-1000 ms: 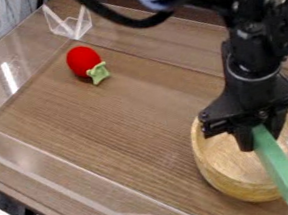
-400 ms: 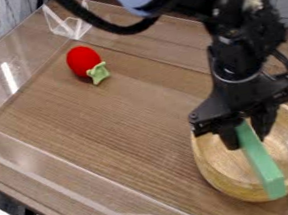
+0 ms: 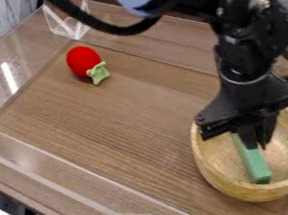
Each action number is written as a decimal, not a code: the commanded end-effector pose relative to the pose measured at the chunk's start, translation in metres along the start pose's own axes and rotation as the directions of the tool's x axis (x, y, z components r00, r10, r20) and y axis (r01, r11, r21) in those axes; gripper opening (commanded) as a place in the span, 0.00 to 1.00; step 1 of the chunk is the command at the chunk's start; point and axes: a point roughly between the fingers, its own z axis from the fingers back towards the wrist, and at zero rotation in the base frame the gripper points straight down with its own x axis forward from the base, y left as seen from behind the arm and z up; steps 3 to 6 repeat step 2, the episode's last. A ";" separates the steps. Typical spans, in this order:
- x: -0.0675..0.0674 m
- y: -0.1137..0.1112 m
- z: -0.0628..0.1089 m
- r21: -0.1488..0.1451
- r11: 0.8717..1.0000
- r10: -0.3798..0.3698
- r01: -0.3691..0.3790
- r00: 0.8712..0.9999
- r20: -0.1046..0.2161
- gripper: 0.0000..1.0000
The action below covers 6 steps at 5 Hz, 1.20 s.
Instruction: Put the green object in the brown bowl
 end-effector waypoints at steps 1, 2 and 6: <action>-0.002 -0.010 0.012 -0.062 0.998 0.035 -0.033 0.999 0.035 0.00; -0.007 -0.005 0.010 -0.060 0.996 0.074 -0.072 0.997 0.037 1.00; -0.007 -0.005 0.010 -0.060 0.996 0.074 -0.072 0.997 0.037 1.00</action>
